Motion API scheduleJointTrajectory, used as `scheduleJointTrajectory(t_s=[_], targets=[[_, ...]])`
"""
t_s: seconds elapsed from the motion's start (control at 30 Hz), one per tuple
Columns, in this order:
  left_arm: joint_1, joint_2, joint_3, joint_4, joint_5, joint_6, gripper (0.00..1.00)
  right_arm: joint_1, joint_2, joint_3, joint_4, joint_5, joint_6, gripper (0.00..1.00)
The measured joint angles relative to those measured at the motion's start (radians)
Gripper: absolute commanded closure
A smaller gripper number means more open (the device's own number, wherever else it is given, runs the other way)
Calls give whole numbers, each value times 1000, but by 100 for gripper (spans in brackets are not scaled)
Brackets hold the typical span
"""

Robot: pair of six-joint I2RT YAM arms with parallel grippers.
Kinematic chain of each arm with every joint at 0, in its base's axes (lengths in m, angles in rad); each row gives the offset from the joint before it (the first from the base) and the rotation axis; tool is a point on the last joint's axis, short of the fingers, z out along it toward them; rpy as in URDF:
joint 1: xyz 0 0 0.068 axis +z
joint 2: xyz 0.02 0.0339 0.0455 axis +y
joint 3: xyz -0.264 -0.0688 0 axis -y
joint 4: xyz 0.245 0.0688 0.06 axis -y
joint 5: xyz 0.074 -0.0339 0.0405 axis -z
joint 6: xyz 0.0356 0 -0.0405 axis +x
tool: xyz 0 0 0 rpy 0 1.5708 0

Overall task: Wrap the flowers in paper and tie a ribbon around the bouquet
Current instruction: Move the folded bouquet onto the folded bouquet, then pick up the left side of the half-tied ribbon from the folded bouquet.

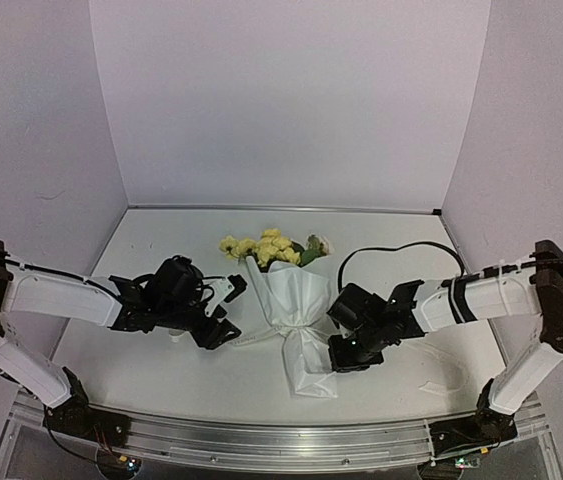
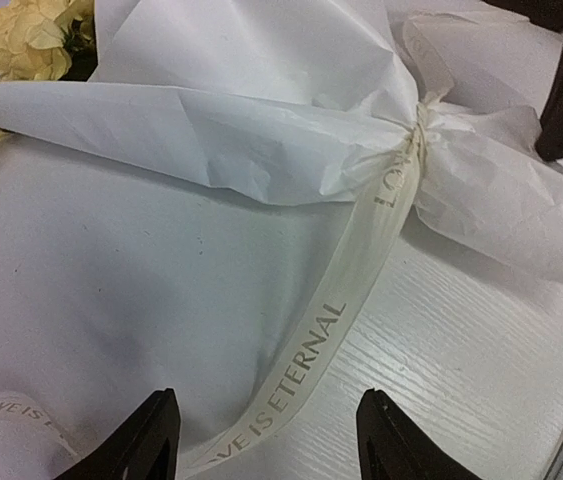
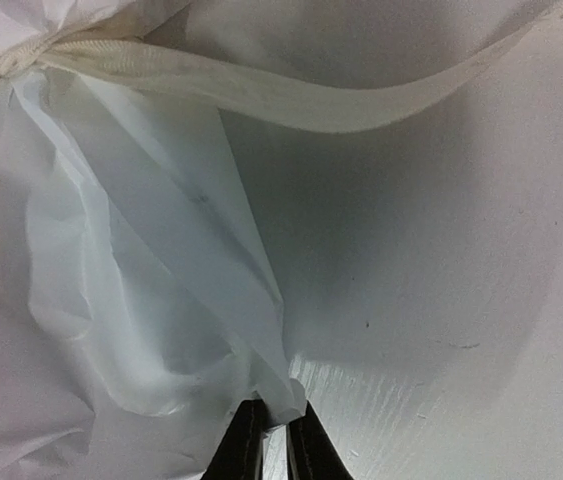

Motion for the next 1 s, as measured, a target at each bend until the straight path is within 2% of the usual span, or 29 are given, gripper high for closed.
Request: scheduleJointTrajectory(t_s=[0.17, 0.33, 0.43, 0.67, 0.77, 0.9, 1.0], targets=[[-13, -29, -16, -11, 37, 166, 36, 19, -46, -32, -15, 11, 30, 92], [-14, 17, -2, -62, 39, 317, 36, 30, -65, -36, -27, 13, 44, 90], [-14, 53, 5, -92, 31, 385, 36, 40, -71, -36, -35, 13, 53, 84], [-13, 120, 18, -121, 10, 494, 38, 44, -90, -47, -46, 18, 56, 60], [-9, 144, 27, -125, 7, 524, 46, 44, -125, -51, -65, 37, 39, 47], [-7, 167, 44, -120, 4, 547, 74, 44, -203, -60, -85, 90, -1, 36], [-7, 176, 45, -110, -8, 561, 92, 44, -272, -70, -98, 160, -60, 34]])
